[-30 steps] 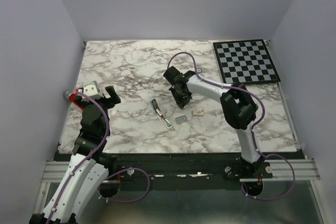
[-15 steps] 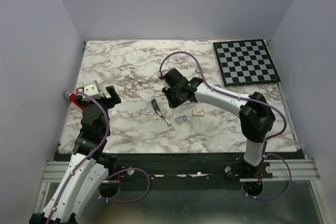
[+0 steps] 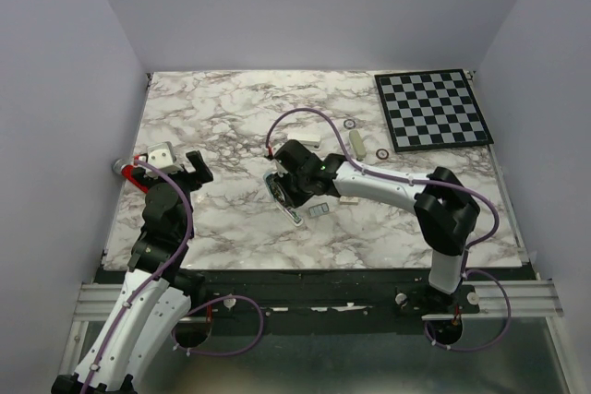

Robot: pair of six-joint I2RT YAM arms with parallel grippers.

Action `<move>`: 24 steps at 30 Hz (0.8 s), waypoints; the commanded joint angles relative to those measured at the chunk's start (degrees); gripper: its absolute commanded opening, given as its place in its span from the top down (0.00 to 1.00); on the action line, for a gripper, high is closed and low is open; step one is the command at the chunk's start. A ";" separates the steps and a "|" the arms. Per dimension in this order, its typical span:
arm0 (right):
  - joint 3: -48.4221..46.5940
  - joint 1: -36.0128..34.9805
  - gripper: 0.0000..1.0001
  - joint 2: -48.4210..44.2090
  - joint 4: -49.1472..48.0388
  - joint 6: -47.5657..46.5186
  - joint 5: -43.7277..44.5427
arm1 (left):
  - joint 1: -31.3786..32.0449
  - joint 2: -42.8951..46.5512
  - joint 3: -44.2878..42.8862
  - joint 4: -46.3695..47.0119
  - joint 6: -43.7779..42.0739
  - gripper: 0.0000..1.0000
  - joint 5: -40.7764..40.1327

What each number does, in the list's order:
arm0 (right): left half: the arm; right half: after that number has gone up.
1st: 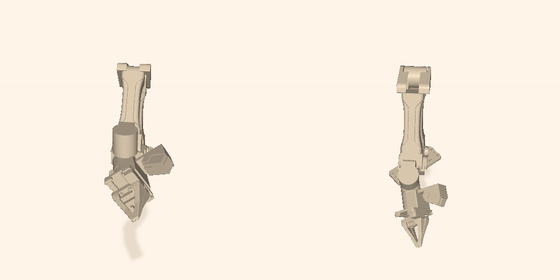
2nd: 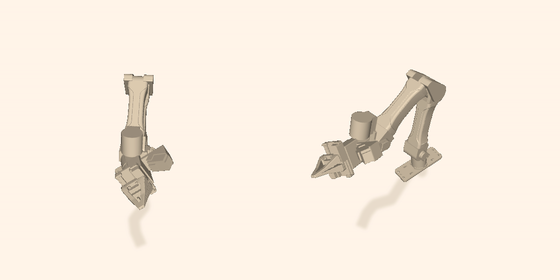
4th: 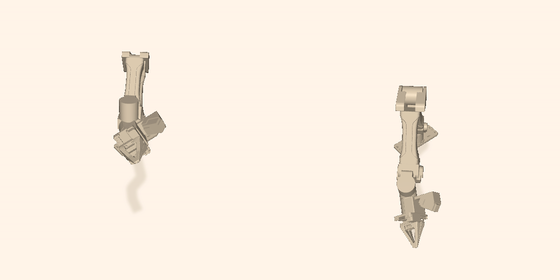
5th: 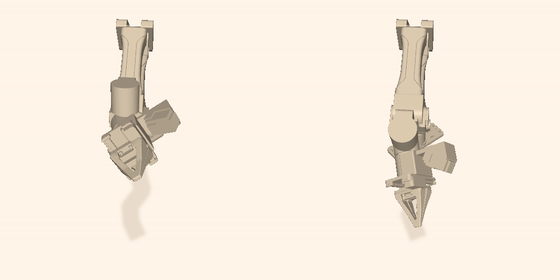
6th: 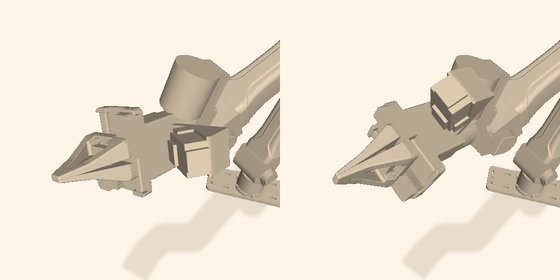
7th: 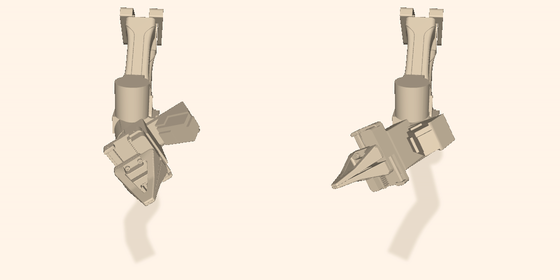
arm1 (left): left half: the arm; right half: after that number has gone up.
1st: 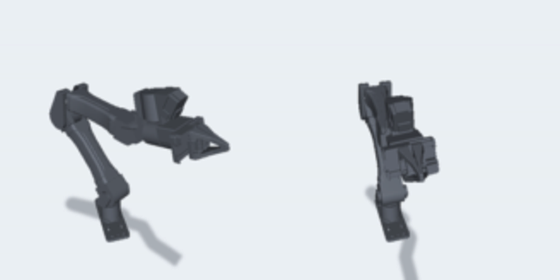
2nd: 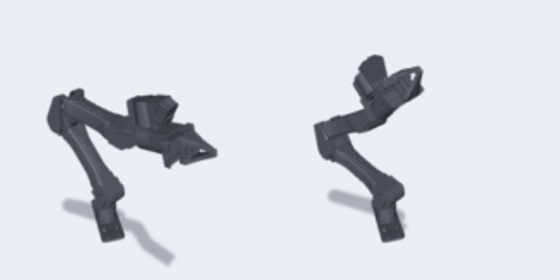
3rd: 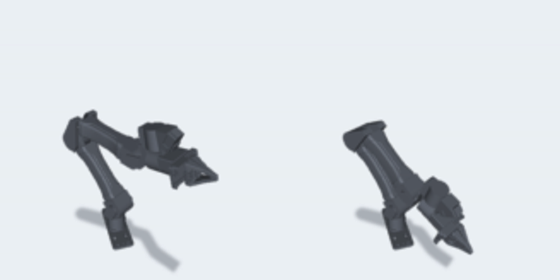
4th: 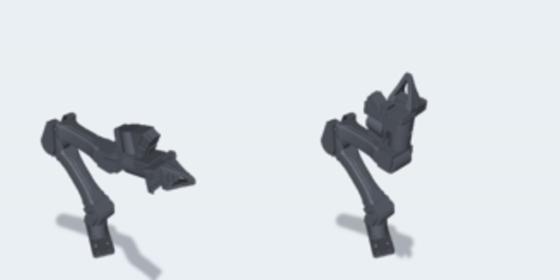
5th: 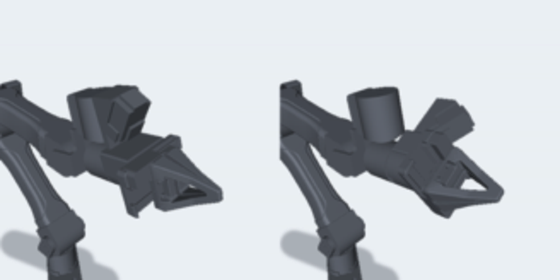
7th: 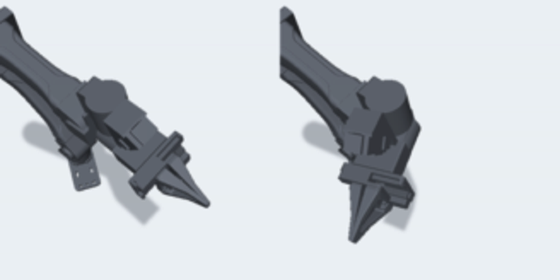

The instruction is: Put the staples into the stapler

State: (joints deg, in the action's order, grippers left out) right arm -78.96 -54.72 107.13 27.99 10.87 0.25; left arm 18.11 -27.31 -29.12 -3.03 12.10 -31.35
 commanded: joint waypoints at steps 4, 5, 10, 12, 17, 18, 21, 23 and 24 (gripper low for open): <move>2.05 -0.92 0.78 0.88 -3.29 -0.50 -0.87 | 0.08 -0.02 0.30 0.21 0.03 0.01 0.86; 2.05 -1.00 0.78 1.06 -3.38 -0.50 -0.78 | 0.08 0.06 0.30 0.21 0.03 0.01 0.86; 1.97 -1.00 0.78 1.33 -3.55 -0.77 -1.22 | 0.08 -0.02 0.30 0.21 0.03 0.01 0.86; 2.14 -1.27 0.78 1.24 -3.99 -0.85 -1.66 | 0.08 -0.02 0.30 0.22 0.03 0.01 0.86; 2.05 -1.36 0.78 1.50 -4.17 -0.94 -2.10 | 0.08 0.06 0.30 0.30 0.03 0.01 0.86; 2.05 -1.27 0.78 1.68 -4.17 -0.94 -2.18 | 0.08 0.06 0.30 0.22 0.12 0.01 0.86; 1.97 -1.36 0.78 2.03 -4.08 -0.59 -2.10 | 0.08 0.07 0.30 0.21 0.03 0.01 0.86; 1.88 -1.36 0.78 2.38 -3.91 -0.50 -1.84 | 0.17 0.15 0.30 0.22 0.03 0.01 0.77; 1.88 -1.44 0.78 2.55 -3.91 -0.50 -1.83 | 0.09 0.24 0.30 0.21 0.03 0.01 0.85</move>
State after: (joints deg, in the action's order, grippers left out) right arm -77.49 -55.59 107.94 24.91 10.48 -0.80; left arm 18.11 -27.31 -29.12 -3.03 12.10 -31.33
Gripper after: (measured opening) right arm 0.225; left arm 0.988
